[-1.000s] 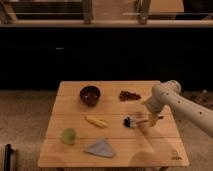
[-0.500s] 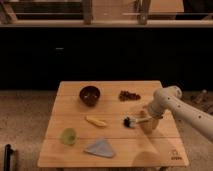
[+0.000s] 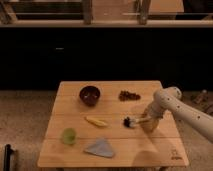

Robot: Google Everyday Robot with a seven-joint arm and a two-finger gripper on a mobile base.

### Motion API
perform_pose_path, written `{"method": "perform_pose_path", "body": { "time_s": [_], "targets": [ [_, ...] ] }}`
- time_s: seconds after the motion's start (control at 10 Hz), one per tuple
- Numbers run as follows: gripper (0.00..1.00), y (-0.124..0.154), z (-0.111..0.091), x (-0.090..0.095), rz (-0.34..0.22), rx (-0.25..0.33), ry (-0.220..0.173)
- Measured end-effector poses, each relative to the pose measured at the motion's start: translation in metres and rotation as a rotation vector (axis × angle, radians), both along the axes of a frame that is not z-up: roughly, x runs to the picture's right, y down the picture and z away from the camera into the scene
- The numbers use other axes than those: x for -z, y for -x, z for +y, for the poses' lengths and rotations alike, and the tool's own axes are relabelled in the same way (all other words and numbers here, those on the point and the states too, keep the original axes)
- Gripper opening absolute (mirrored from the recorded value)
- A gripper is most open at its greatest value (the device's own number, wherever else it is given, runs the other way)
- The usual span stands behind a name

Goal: Wipe purple bowl with brush

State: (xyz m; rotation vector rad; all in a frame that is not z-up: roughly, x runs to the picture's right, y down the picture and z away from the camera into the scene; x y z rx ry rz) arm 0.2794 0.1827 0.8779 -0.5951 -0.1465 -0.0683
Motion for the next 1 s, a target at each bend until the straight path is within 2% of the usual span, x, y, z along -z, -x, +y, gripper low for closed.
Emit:
{"method": "perform_pose_path", "body": {
  "time_s": [0.2, 0.3, 0.5, 0.8, 1.0],
  "targets": [
    [0.03, -0.002, -0.001, 0.002, 0.002, 0.000, -0.001],
    [0.00, -0.002, -0.001, 0.002, 0.003, 0.005, -0.001],
    [0.00, -0.002, -0.006, 0.009, 0.004, 0.026, -0.010],
    [0.00, 0.001, -0.027, 0.029, -0.002, 0.041, -0.062],
    [0.00, 0.002, -0.034, 0.041, -0.002, 0.040, -0.088]
  ]
}}
